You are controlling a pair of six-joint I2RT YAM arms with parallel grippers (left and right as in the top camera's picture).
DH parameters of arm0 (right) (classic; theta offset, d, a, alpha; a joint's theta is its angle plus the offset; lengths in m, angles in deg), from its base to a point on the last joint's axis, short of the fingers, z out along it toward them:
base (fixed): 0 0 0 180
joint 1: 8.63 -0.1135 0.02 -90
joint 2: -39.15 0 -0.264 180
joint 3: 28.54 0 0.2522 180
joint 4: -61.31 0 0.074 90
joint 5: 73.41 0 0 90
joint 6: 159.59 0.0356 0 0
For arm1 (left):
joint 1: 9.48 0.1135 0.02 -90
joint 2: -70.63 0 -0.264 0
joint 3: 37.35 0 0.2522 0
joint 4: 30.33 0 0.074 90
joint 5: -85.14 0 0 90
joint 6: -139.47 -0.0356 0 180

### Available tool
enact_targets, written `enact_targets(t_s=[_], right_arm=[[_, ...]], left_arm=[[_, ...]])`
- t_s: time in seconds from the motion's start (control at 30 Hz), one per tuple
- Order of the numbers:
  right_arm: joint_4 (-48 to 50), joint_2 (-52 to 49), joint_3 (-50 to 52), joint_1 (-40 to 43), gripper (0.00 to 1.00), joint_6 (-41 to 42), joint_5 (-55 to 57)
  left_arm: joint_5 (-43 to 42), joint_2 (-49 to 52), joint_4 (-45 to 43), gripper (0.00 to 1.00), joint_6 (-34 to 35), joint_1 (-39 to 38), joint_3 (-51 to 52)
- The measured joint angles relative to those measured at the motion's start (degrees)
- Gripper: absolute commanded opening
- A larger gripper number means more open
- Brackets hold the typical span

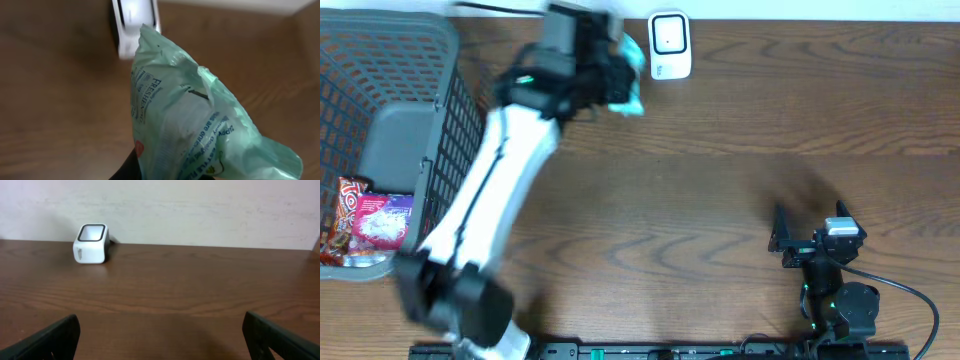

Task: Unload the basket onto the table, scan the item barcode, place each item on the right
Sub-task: 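Carry the green packet past the scanner and release it on the table, then reach the left gripper into the basket and grasp the red-purple bag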

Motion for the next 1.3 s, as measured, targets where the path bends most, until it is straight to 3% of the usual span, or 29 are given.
enact_targets(t_s=[0.3, 0.37, 0.43, 0.6, 0.8, 0.97, 1.2, 1.23, 1.27, 1.3], right_arm=[[0.0, 0.0, 0.0, 0.0, 0.99, 0.0, 0.0], [0.0, 0.0, 0.0, 0.0, 0.99, 0.0, 0.0], [0.0, 0.0, 0.0, 0.0, 0.99, 0.0, 0.0], [0.0, 0.0, 0.0, 0.0, 0.99, 0.0, 0.0], [0.0, 0.0, 0.0, 0.0, 0.99, 0.0, 0.0], [0.0, 0.0, 0.0, 0.0, 0.99, 0.0, 0.0], [0.0, 0.0, 0.0, 0.0, 0.99, 0.0, 0.0], [0.0, 0.0, 0.0, 0.0, 0.99, 0.0, 0.0], [0.0, 0.0, 0.0, 0.0, 0.99, 0.0, 0.0], [0.0, 0.0, 0.0, 0.0, 0.99, 0.0, 0.0]], left_arm=[[0.8, 16.1, 0.2, 0.09, 2.3, -7.6, 0.1], [0.8, 18.3, 0.3, 0.22, 3.6, -9.0, 0.1], [0.8, 19.5, 0.5, 0.47, 5.1, -10.2, 0.2], [0.8, 19.6, 0.4, 0.72, 7.4, -12.2, 0.4], [0.8, 19.2, 1.7, 0.76, 7.5, -13.0, 0.0], [0.8, 14.0, 2.4, 0.76, 5.6, -8.2, -3.0], [4.7, -6.6, 3.1, 0.77, 4.2, 6.1, -6.4], [6.5, -9.4, 3.6, 0.91, 4.2, 8.7, -6.8], [8.5, -12.0, 4.3, 0.98, 3.7, 11.2, -7.0], [10.6, -14.2, 5.0, 0.98, 3.6, 13.8, -7.1]])
